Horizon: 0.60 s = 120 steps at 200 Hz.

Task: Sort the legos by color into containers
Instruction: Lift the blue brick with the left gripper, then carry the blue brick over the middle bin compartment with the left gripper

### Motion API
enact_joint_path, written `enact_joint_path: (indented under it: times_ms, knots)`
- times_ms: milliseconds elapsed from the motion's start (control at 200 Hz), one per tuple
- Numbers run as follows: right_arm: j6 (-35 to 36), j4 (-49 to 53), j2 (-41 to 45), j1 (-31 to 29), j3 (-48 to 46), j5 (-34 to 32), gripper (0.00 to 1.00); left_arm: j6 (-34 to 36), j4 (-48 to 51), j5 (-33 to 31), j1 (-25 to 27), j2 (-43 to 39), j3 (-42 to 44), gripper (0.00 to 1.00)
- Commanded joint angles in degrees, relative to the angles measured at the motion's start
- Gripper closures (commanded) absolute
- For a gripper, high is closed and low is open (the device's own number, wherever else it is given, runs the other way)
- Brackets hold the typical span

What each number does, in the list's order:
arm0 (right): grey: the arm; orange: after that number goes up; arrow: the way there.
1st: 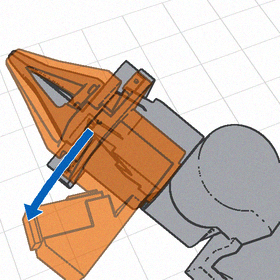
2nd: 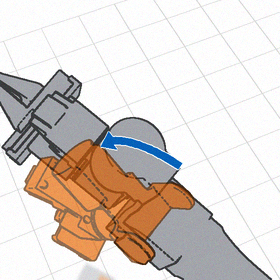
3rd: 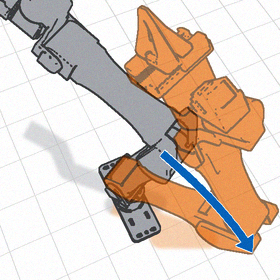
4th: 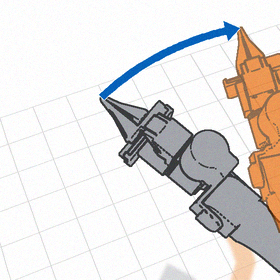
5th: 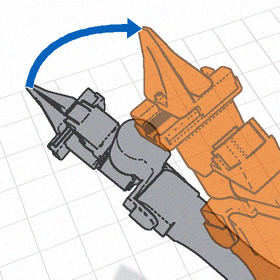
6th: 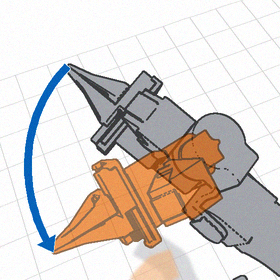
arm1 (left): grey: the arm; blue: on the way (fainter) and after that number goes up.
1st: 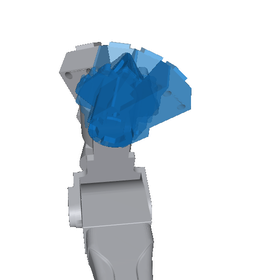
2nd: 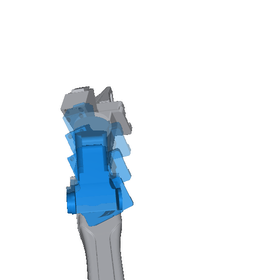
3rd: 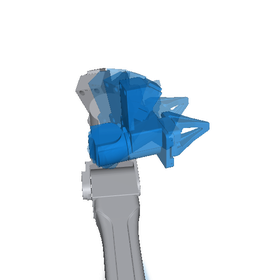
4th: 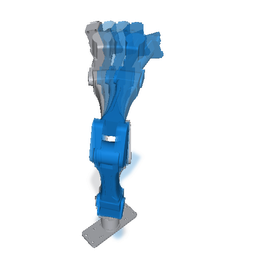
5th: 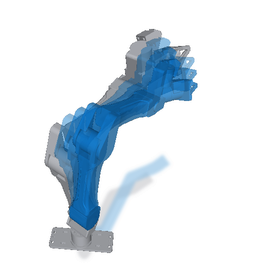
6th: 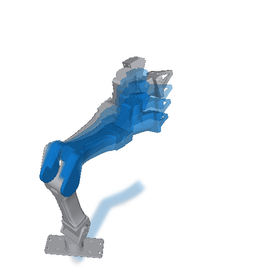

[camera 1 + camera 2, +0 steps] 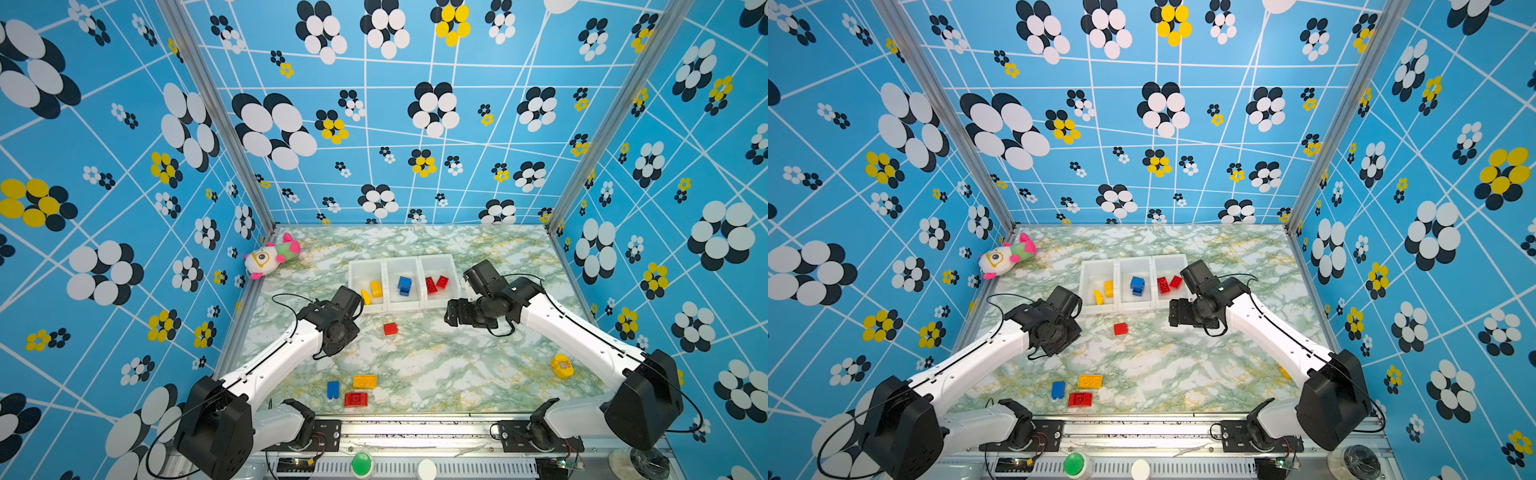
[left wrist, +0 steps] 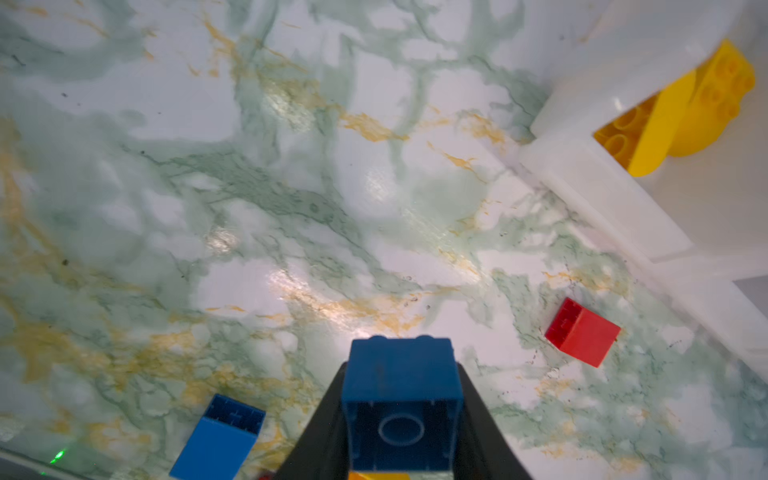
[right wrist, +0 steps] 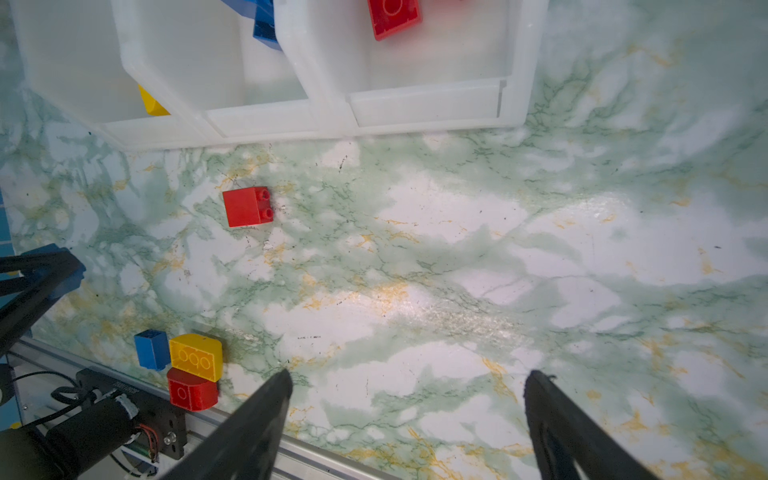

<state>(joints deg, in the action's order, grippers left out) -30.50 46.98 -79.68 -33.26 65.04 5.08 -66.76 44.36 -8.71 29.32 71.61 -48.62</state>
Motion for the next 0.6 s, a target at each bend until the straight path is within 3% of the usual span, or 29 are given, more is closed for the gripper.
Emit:
enact_joint_path:
  times_ms: [0,220,595]
  knots:
    - [-0.47,1.01,1.98,-0.45,-0.75,-0.16,0.1,4.65,-0.72,-3.71,3.26,3.49,-5.61,0.93]
    - [-0.62,1.18,2.32,-0.41,-0.47,-0.42,0.1,11.47,-3.57,-2.47,7.87,13.08,-16.04,0.93]
    - [-0.52,2.24,2.7,-0.41,0.3,-1.13,0.11,20.6,-7.37,4.44,10.02,28.06,-30.07,0.93]
